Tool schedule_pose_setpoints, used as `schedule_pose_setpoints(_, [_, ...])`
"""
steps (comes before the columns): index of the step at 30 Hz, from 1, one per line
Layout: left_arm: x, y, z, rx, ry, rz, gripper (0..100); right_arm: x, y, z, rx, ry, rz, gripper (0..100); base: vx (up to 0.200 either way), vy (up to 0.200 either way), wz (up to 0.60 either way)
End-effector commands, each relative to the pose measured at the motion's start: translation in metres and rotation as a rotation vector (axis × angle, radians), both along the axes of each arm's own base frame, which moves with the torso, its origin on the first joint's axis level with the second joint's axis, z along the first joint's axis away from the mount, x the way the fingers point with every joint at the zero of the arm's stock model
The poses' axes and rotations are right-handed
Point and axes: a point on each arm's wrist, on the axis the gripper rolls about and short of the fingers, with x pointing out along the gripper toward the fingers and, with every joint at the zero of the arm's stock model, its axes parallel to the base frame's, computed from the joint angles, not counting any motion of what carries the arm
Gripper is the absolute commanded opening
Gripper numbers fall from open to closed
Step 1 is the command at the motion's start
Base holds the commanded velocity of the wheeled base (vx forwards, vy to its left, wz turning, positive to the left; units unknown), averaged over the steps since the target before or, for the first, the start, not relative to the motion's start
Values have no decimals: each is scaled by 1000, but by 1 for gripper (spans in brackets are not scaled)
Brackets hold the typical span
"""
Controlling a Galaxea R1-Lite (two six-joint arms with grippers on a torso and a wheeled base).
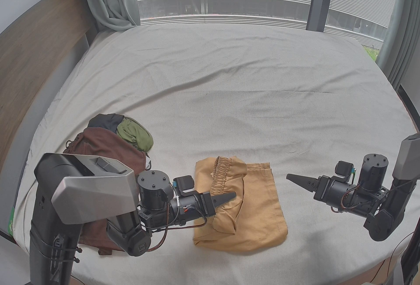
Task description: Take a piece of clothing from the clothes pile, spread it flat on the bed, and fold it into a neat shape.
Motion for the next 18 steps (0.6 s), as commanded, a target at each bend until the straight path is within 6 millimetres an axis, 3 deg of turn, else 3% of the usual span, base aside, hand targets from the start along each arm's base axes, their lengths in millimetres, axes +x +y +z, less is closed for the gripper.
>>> schedule_pose_setpoints(1, [2, -3, -4, -1, -2, -2, 0, 0, 0, 0, 0, 1, 2, 100, 0, 0, 0])
schedule_pose_setpoints(7, [7, -6, -8, -2, -15, 3, 0, 0, 0, 0, 0, 1, 2, 100, 0, 0, 0])
schedule_pose_setpoints(8, [7, -6, -8, -2, -15, 3, 100, 0, 0, 0, 0, 1, 2, 100, 0, 0, 0])
schedule_pose_setpoints(18, [8, -5, -3, 6, -43, 40, 100, -1, 0, 0, -1, 3, 2, 100, 0, 0, 0])
